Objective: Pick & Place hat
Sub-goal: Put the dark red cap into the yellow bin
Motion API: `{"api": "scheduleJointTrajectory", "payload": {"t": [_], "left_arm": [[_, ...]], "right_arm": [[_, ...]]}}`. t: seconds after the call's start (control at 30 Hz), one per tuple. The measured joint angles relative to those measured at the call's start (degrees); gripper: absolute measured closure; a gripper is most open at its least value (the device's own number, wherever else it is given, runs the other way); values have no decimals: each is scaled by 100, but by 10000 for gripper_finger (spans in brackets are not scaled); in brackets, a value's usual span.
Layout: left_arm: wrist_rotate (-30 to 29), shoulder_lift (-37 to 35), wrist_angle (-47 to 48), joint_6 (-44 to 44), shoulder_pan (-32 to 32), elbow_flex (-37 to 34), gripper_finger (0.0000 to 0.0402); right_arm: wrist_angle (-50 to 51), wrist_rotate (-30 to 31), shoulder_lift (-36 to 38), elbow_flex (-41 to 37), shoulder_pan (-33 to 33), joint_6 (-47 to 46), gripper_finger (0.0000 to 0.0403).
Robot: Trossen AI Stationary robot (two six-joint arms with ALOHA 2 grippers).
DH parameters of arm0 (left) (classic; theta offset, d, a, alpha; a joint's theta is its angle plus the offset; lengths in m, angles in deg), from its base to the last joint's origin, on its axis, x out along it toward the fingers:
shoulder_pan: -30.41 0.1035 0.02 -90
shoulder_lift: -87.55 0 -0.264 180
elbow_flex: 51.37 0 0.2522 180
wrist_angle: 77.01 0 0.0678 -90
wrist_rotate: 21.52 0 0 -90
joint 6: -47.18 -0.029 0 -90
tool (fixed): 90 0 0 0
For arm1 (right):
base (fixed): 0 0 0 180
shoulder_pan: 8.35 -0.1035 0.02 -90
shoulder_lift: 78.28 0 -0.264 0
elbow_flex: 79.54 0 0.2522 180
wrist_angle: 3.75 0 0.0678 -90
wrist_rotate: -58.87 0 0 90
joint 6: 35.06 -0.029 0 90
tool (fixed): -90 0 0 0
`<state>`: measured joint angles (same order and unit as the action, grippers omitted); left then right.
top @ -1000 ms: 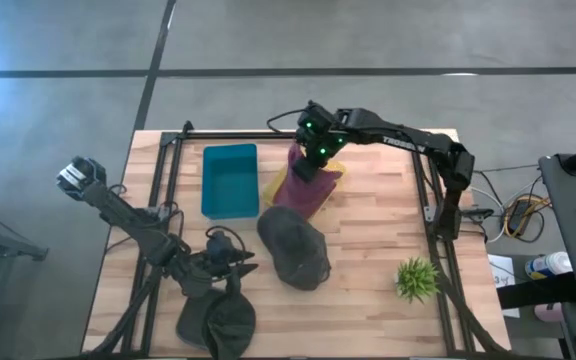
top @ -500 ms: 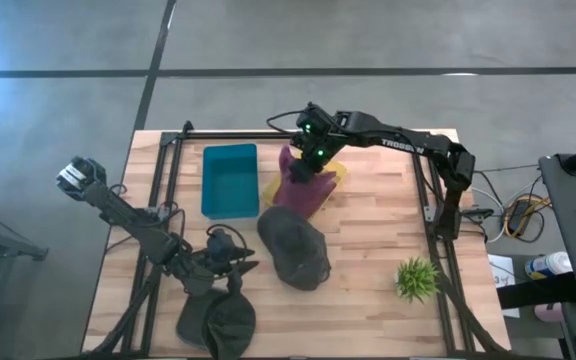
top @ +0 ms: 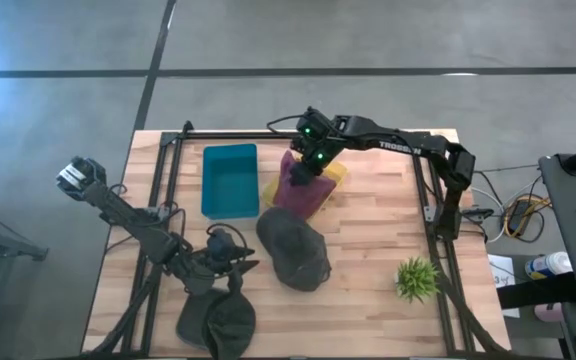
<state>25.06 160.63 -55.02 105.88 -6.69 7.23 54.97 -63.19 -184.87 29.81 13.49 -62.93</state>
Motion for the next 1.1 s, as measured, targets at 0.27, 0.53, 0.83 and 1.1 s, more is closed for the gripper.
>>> {"api": "scheduleJointTrajectory", "payload": {"t": [0.27, 0.53, 0.83, 1.1], "left_arm": [[2, 0, 0, 9, 2, -9, 241], [2, -2, 0, 35, 17, -9, 241], [4, -2, 2, 52, 42, -9, 241], [7, -10, 7, 104, 140, -9, 241]], "right_arm": [[-368, 7, -11, -750, 156, 253, 380], [-500, 678, -9, -869, 361, 605, 369], [-491, 792, -4, -1134, 619, 758, 276], [-488, 1709, -2, -1243, 635, 1478, 212]]}}
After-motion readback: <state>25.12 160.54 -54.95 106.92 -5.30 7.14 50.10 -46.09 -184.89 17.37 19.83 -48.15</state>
